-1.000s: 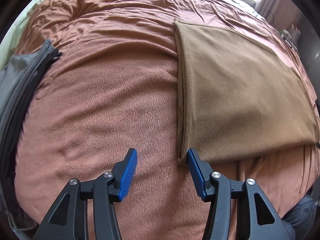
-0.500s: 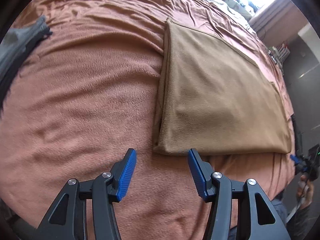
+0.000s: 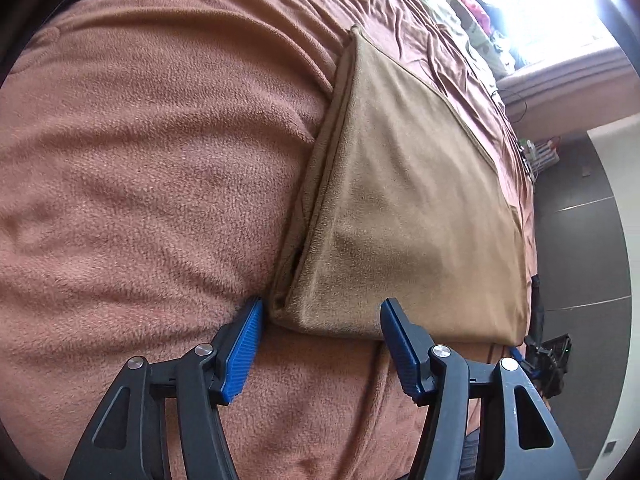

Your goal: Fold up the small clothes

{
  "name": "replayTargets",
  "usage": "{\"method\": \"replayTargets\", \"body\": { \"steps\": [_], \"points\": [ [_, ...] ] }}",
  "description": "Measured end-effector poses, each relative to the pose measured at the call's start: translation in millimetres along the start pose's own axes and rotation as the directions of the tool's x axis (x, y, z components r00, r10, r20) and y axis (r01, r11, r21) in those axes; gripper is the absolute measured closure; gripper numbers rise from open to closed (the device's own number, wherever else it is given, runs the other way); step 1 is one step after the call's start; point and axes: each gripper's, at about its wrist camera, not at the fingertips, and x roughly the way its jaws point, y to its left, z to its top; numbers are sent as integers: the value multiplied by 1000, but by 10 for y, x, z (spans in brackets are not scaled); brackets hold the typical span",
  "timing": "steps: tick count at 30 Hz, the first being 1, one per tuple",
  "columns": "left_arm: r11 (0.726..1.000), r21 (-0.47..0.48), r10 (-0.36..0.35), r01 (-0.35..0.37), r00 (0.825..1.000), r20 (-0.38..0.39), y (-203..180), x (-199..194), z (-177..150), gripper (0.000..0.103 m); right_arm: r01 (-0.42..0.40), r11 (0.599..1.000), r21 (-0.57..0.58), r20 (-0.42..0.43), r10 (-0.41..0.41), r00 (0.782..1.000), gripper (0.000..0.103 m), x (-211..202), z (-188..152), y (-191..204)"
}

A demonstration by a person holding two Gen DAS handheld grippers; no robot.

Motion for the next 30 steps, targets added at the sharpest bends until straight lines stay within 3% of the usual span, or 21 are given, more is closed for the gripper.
{"method": "replayTargets", "body": {
  "steps": [5,9,13,19,24,27,28,29,30],
  "points": [
    [999,10,-47,47,998,45,-19,-94,11,43,-21,1000,5,22,21,1000,52,43,-25,-47],
    [991,65,-127,121,988,88,-135,-281,16,43,17,999,-40,17,-16,1000,58,-25,-42,36],
    [992,84,-99,93,993,69,-169,-240,33,43,27,996,-89,8,-27,1000,58,-44,-59,133],
    [997,54,-54,51,998,43,-89,-55,31,43,30,997,-71,23,-29,999,58,18,-45,103],
    [999,42,-15,13,998,67,-36,25,74,59,26,998,-60,48,-23,999,60,83,14,108],
    [999,34,12,-15,996,85,-25,36,91,80,24,999,-45,63,-21,998,74,116,16,92],
    [999,36,20,-23,996,92,-25,29,96,94,32,999,-44,64,-29,997,85,139,13,98],
    [999,44,16,-20,995,101,-34,16,97,96,41,998,-47,60,-38,997,96,158,5,112],
    [998,62,15,-23,992,124,-52,-34,86,96,44,998,-53,58,-41,997,98,156,-4,133]
  ]
}}
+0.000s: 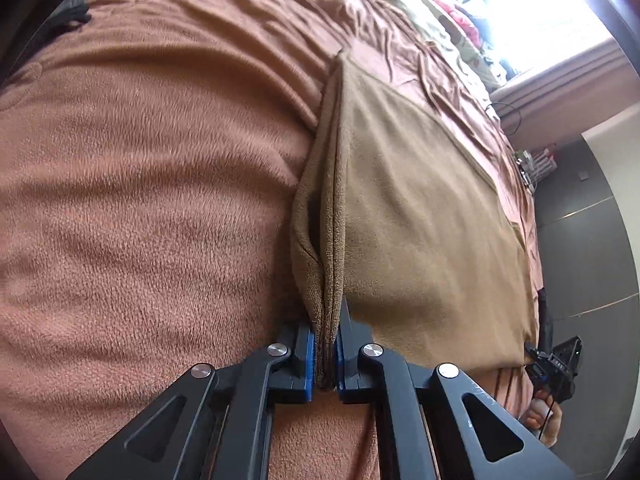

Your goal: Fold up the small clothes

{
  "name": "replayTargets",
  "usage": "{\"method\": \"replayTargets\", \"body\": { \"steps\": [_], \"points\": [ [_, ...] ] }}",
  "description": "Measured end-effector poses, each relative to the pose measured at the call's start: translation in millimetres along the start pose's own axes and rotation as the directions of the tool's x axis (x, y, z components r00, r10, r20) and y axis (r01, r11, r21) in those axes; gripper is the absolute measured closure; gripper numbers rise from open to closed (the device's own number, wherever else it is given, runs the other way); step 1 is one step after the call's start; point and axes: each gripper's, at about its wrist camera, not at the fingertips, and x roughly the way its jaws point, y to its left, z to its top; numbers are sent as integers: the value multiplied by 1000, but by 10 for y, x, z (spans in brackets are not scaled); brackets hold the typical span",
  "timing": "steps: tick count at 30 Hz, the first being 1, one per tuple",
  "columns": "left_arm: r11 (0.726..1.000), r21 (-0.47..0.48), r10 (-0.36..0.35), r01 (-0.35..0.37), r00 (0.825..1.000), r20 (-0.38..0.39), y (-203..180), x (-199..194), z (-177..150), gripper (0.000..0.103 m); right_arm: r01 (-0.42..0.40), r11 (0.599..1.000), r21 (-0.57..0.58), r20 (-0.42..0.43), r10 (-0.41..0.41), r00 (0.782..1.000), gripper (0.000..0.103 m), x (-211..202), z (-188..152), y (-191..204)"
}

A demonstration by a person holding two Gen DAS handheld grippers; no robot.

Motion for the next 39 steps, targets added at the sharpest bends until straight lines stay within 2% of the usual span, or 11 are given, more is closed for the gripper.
{"method": "replayTargets", "body": {
  "steps": [2,6,11,19,23,27,33,35,38,39],
  "points": [
    [1000,13,-8,7,999,36,-7,-91,-4,97,27,999,-27,17,-27,999,100,-54,-11,84],
    [998,-7,-65,66,995,70,12,-238,-2,97,38,996,-80,53,-34,998,101,-228,-32,262],
    [992,-25,-117,120,989,95,16,-427,-81,97,35,996,-85,71,-29,997,101,-399,-129,382],
    [987,-32,-153,157,984,92,38,-659,-357,97,41,996,-81,41,-37,998,101,-616,-323,334],
    [978,-57,-192,198,976,106,97,-767,-556,97,54,992,-116,25,-51,998,101,-738,-419,310],
    [975,-71,-203,209,975,89,183,-748,-727,97,68,991,-116,20,-66,998,101,-813,-448,250],
    [969,-137,-196,203,978,65,347,-544,-833,97,97,991,-92,-11,-98,995,101,-659,-435,128],
    [965,-161,-201,208,978,57,375,-501,-838,96,126,989,-75,-16,-128,992,97,-640,-424,127],
    [966,-175,-185,191,982,46,356,-442,-834,95,186,980,-69,22,-185,982,94,-758,-393,171],
    [967,-172,-185,190,982,44,345,-431,-843,92,194,978,-70,38,-192,981,90,-818,-391,189]
  ]
}}
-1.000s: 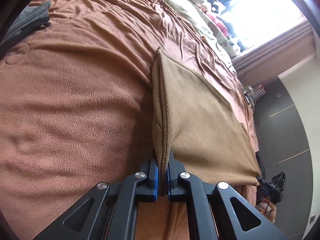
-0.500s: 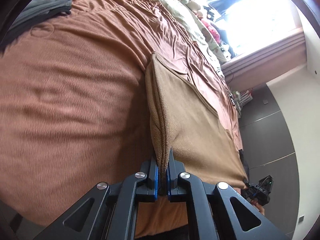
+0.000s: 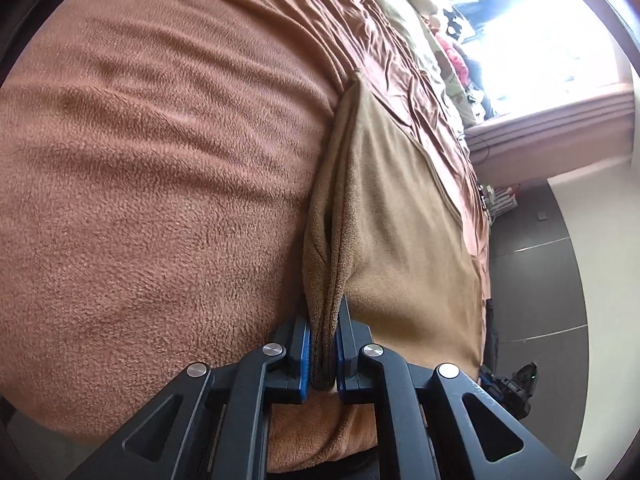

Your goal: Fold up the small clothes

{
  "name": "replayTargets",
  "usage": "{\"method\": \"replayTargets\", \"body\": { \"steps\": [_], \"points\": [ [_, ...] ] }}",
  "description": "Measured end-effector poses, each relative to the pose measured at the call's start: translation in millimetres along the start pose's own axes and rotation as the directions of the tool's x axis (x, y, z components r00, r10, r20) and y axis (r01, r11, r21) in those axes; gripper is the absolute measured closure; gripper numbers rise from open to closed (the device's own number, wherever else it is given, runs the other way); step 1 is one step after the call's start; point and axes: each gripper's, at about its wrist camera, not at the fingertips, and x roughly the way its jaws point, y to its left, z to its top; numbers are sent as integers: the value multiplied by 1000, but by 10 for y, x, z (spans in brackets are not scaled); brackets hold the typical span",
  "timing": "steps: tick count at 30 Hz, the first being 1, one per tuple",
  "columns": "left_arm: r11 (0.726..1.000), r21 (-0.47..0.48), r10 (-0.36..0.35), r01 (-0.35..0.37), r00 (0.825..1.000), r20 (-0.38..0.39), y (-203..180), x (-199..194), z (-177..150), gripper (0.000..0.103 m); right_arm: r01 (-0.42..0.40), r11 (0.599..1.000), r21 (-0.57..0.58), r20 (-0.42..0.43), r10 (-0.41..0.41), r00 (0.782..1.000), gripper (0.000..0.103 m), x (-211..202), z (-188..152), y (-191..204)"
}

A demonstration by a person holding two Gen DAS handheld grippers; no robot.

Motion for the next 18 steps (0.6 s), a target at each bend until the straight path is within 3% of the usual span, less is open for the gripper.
{"method": "replayTargets", "body": {
  "steps": [2,4,10,18],
  "points": [
    [1000,13,-5,5,1000,-4,-35,33,-35,79,6,1000,-18,29,-6,1000,77,-146,29,85],
    [1000,13,-27,26,1000,9,-52,44,-52,71,26,998,-57,56,-22,998,71,-275,46,204],
    [999,-2,-34,35,997,63,-79,11,-95,64,73,980,-184,97,-56,994,70,-497,34,665],
    [1000,-11,-13,14,995,102,-93,15,-174,64,40,943,-332,57,-22,998,70,-346,-6,1334]
  ]
}}
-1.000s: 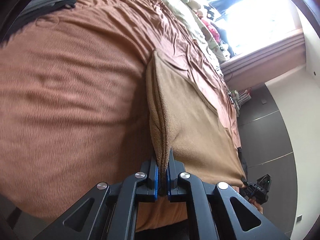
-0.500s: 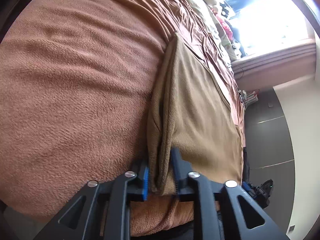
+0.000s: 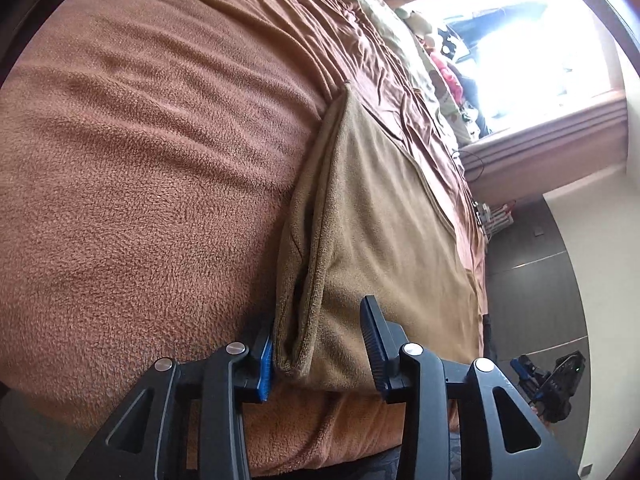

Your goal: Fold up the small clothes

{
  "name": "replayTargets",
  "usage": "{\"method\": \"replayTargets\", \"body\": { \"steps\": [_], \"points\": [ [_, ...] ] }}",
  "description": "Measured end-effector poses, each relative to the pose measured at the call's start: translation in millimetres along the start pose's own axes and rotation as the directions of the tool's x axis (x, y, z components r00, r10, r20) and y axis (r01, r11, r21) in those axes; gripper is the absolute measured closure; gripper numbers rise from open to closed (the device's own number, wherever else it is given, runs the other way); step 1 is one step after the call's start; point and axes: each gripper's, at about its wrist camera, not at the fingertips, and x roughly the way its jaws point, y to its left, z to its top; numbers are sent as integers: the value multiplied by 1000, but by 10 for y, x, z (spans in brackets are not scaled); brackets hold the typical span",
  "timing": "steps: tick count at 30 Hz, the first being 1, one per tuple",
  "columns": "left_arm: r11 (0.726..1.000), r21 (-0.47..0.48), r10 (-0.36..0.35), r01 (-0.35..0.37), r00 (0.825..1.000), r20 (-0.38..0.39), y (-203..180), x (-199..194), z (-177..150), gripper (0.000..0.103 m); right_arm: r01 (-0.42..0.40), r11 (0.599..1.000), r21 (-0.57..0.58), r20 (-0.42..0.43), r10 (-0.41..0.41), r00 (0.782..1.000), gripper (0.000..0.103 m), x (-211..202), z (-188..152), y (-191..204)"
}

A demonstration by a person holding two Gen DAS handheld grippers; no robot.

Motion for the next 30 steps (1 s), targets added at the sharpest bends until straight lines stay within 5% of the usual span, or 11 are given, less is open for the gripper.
{"method": "replayTargets", "body": {
  "steps": [16,30],
  "points": [
    [999,-38,-29,31,998,53,130,-95,-153,66,-82,985,-148,-179,55,982,70,1238,439,871],
    [994,-103,-18,27,996,82,160,-132,-228,67,-34,962,-273,-355,-68,932,75,2399,606,1203]
  ]
}}
